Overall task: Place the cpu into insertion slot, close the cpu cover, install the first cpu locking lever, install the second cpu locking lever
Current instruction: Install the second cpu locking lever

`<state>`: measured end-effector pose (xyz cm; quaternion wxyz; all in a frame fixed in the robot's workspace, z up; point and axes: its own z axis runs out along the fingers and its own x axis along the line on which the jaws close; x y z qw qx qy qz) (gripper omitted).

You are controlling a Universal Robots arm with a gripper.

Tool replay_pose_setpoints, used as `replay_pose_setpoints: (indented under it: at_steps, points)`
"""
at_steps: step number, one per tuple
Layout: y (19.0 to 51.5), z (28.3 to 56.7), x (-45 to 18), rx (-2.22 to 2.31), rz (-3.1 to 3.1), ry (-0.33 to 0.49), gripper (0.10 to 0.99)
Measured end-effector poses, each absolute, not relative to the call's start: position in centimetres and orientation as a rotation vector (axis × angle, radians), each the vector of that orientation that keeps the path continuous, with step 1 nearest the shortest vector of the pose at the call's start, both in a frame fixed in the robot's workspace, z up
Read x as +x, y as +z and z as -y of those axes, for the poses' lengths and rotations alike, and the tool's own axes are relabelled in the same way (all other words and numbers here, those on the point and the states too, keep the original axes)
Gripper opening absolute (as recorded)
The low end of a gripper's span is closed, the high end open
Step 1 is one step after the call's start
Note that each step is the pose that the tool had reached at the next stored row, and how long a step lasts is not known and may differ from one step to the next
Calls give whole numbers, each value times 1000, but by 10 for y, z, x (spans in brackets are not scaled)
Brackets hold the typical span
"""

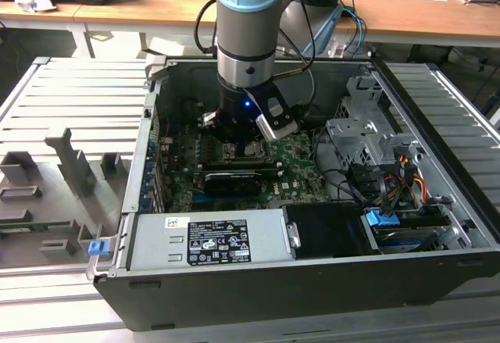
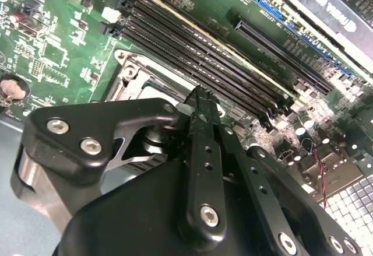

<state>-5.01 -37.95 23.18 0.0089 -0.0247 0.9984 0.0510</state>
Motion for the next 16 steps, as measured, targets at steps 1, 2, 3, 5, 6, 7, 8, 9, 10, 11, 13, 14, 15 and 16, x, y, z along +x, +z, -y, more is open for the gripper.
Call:
replay_pose_setpoints:
  at_steps: [1, 2, 3, 5, 6, 7, 8, 9, 10, 11, 13, 14, 15, 16]
  points:
    - [231, 380, -53, -77, -3119, 162, 106]
    - [230, 380, -55, -78, -3118, 164, 106]
    - [229, 380, -59, -79, -3118, 166, 106]
    - [227, 380, -63, -80, -3118, 170, 106]
    - [226, 380, -65, -80, -3118, 176, 106]
    - [224, 380, -66, -80, -3117, 182, 106]
    - [224, 380, -67, -80, -3117, 186, 106]
    - [223, 380, -69, -81, -3116, 194, 106]
    - [222, 380, -69, -83, -3116, 201, 106]
    - [221, 380, -69, -95, -3115, 213, 106]
    - [220, 381, -70, -104, -3113, 231, 106]
    - [220, 383, -71, -104, -3112, 244, 106]
    - [220, 384, -71, -104, -3111, 251, 106]
    - [220, 386, -72, -104, -3111, 258, 106]
